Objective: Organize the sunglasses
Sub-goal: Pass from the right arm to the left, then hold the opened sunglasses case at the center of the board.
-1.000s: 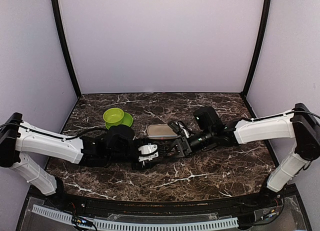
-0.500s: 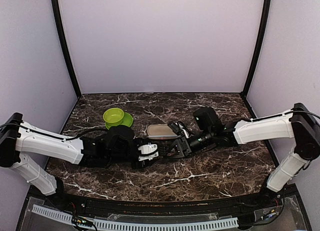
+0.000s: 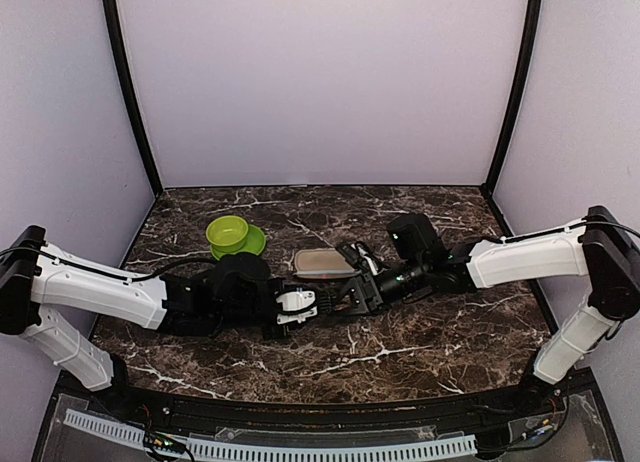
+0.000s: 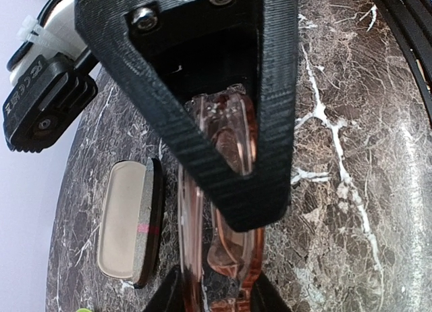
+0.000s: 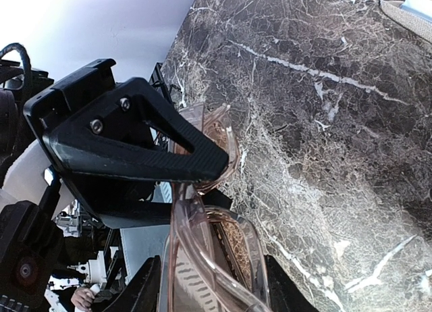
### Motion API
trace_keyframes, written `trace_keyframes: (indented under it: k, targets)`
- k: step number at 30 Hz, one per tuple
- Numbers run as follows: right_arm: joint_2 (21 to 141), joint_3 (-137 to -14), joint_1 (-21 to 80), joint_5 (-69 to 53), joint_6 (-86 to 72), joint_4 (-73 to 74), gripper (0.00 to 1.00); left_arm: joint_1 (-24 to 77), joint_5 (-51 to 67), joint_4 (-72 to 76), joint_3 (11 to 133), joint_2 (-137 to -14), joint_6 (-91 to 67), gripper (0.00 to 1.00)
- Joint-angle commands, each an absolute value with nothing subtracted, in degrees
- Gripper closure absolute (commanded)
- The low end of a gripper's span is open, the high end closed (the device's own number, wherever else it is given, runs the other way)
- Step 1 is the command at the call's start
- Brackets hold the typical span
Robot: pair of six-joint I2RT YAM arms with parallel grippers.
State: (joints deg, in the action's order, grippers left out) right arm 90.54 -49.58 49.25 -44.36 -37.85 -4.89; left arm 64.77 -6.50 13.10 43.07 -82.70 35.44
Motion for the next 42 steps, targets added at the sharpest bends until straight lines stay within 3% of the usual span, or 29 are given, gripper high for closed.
trace_keyframes:
  k: [1,6,18,32,42]
  targets:
    - [90.9,-49.0,49.0,-45.3,-38.0,-7.5,0.66,64.9,-6.9,12.0,43.3,-82.7,35.6,0.74]
    - [90.9,-49.0,49.0,-44.9,-37.8,-6.9,0.59,64.9,-7.3,11.3,43.9,-83.2,35.0,0.78]
    - [89.4,-49.8,49.0,-42.6,-34.5,-2.1,0.28,64.9,-8.6,10.9,42.9,-82.5,32.6,0.78]
    - [82.6,-46.7,38.6,-29.1,-33.6,1.6,0.24,62.0,-11.6,5.6,42.3,-79.0,25.0,0.79]
    - [97.4,-57.0,36.4,-15.2,-33.7,1.5,0.31,60.6,-11.9,4.5,42.1,-76.5,22.0,0.80]
